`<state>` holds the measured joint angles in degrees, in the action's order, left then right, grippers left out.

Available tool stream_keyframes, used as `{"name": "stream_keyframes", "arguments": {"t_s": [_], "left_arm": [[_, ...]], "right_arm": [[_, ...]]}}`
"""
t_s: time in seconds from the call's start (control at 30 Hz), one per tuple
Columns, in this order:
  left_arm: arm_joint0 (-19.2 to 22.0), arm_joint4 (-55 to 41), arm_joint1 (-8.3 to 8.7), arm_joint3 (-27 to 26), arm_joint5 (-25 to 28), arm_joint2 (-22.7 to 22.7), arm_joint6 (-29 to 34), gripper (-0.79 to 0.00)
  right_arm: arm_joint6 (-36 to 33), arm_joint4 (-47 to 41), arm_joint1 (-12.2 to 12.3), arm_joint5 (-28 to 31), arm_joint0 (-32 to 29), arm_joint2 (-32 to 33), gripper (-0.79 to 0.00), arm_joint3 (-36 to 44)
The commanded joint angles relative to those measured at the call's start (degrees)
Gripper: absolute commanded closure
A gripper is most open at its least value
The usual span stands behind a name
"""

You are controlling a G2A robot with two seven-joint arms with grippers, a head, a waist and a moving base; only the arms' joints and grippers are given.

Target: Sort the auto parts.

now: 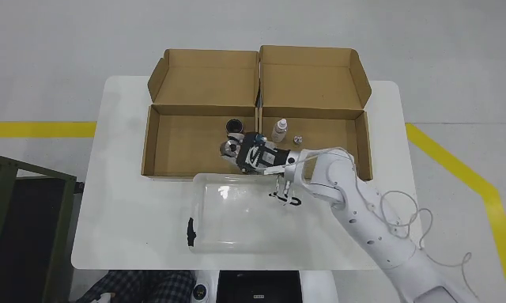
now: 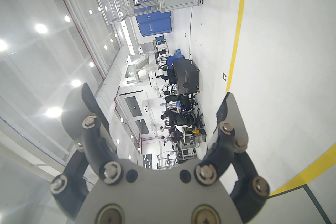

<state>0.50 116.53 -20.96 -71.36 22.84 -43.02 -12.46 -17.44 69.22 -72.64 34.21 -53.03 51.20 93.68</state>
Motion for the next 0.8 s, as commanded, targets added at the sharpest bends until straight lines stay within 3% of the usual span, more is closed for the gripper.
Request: {"name": "stream_keyframes", "arguments": {"t_s": [0.0, 0.3, 0.77], "left_arm": [[0.0, 0.0, 0.0, 0.0, 0.0, 0.0, 0.0, -0.785], [0.0, 0.0, 0.0, 0.0, 0.0, 0.0, 0.0, -0.785], [0.0, 0.0, 0.0, 0.0, 0.0, 0.0, 0.0, -0.785]], "right_arm": [[-2.16, 0.28, -0.34, -0.69, 1.79, -0.72, 0.0, -1.13], [-8.7, 0.44, -2.42, -2.29, 7.72, -6.07, 0.0, -7.11], [-12.53, -0.64, -5.5, -2.44, 13.17, -11.78, 0.0, -16.67]]}}
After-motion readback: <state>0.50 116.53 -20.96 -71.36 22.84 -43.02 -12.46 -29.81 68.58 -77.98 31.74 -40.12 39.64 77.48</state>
